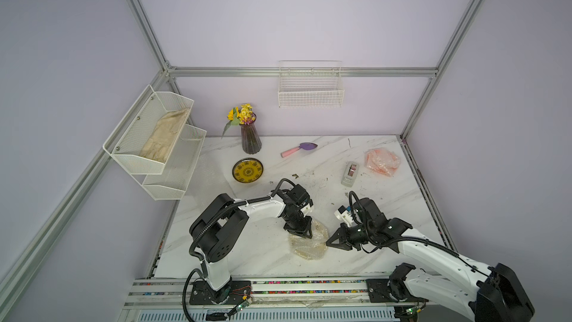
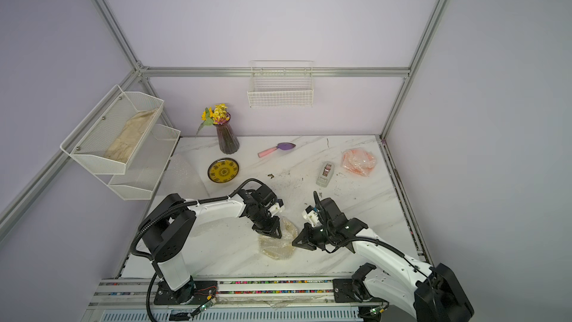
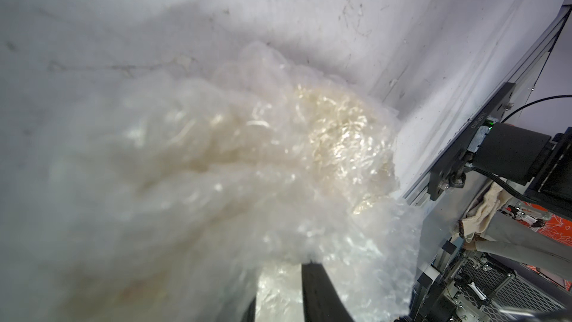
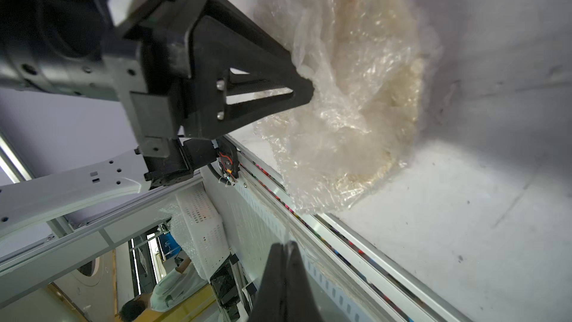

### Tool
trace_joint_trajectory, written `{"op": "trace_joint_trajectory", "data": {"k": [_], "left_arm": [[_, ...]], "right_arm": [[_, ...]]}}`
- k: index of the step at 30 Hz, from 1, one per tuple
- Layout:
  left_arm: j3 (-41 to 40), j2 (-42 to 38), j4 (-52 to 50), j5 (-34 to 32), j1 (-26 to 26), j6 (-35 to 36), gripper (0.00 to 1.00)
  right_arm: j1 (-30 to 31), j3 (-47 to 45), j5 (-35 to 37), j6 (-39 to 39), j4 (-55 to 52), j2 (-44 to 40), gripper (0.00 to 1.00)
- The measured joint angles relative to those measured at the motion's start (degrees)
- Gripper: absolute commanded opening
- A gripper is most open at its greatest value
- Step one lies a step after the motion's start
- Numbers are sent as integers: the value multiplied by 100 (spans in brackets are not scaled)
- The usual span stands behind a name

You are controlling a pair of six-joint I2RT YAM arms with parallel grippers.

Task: Wrap dinner plates in bubble wrap
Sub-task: Stick the tape on the bubble wrap.

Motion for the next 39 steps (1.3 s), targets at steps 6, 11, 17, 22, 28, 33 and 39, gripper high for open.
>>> {"op": "trace_joint_trajectory", "data": {"k": [6, 11, 17, 22, 28, 33, 39], "left_arm": [[-59, -46, 74, -17, -13, 2, 27], [-66, -61, 85, -46, -35, 2, 27], [-127, -136, 138, -94, -59, 0, 27], [-140, -256, 111, -243, -111, -35, 27], [-140, -782, 63, -369, -238, -315, 27], [-138, -796, 240, -299, -483, -575, 23], [-140, -107, 328, -131, -621, -704, 21]], "right_arm": [[127, 0, 208, 68, 1021, 918, 0], [129, 0, 330, 157, 1827, 1672, 0], [151, -2, 560, 142, 2330, 2170, 0], [151, -144, 597, 122, 2699, 2328, 0], [151, -280, 632, 133, 2931, 2328, 0], [151, -415, 686, 352, 3110, 2264, 0], [160, -461, 879, 654, 2896, 2068, 0]]}}
